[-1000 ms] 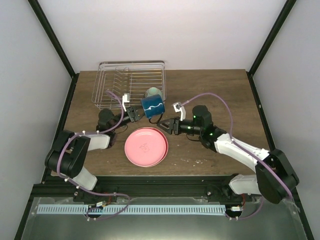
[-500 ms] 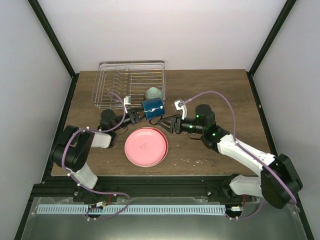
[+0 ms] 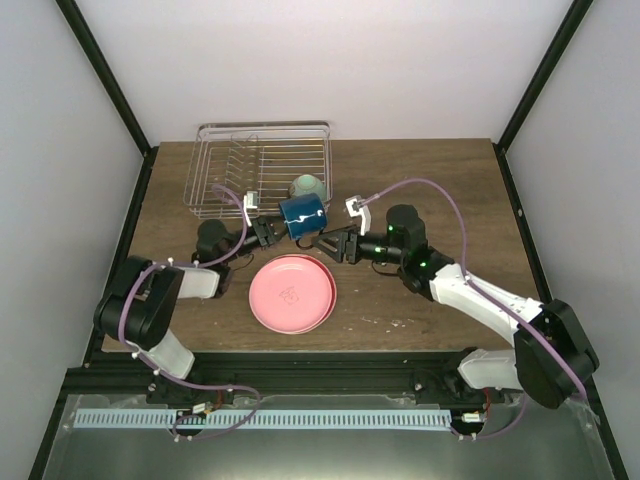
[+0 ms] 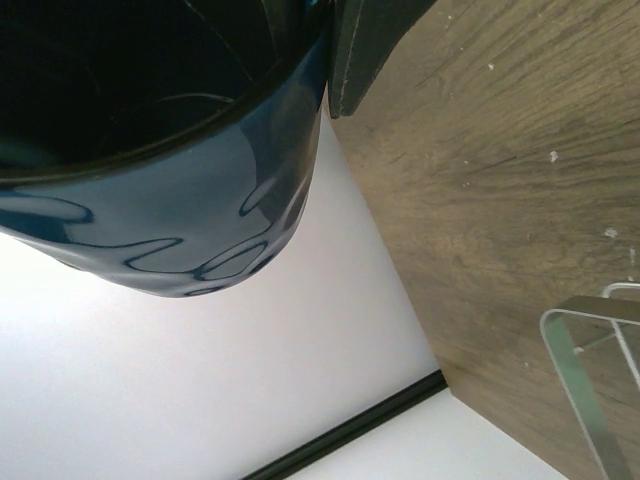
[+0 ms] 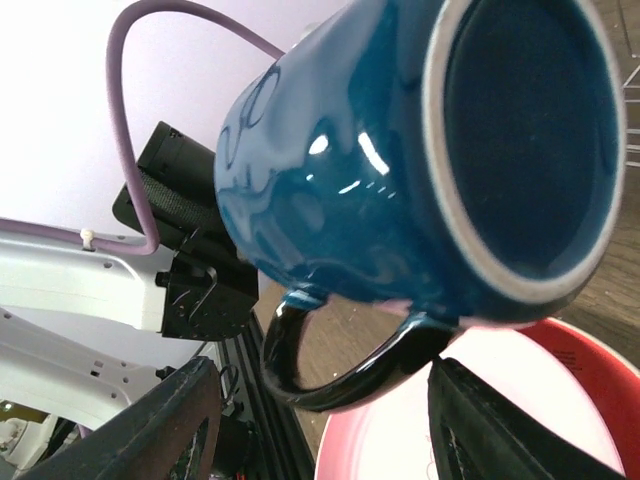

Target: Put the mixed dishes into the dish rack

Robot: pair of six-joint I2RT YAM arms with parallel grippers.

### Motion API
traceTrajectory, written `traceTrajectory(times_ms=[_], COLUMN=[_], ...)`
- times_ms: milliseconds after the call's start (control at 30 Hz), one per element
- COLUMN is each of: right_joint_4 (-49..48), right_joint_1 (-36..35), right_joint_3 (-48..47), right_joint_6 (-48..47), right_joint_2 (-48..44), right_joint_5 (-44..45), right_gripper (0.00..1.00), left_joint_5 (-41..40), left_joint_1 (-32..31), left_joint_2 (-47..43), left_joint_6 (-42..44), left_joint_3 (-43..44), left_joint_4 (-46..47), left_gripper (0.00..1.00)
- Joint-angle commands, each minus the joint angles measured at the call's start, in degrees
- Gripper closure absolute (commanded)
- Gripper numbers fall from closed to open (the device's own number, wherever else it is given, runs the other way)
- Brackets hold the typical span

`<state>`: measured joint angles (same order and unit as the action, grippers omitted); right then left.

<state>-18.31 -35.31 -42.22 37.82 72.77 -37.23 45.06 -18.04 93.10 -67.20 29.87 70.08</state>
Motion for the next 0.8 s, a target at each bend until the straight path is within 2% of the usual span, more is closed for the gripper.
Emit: traceTrajectory(times_ms=[0,467,667,767], right_joint_4=[0.46,-2.22,-3.31,-3.49], right_joint_1=[0.49,0.52,0.51,0.50], right_joint_3=[-2.77,-3.56,-4.63,-5.09], right_joint_6=[-1.69,-1.14,-0.95,-1.00], right_joint_2=[0.10,2.96,4.63,4.42], right_joint_5=[1.09,0.21,-0.41,-0.10], right_gripper=[0.42,0.44,0.52,0.59], left_joint_5=[1.18,1.19,1.02,0.80], left_joint_1=[-0.59,-0.97,-1.68,-2.49], left_joint_2=[-3.20,-4.53,-4.01,-3.44], left_joint_6=[1.44,2.15,1.83,2.05], left_joint_3=[0.16,-0.41,-0.51,-0.57], left_joint_4=[3.83,2.75,3.66,3.90], left_gripper=[1.00,1.00,1.00,1.00])
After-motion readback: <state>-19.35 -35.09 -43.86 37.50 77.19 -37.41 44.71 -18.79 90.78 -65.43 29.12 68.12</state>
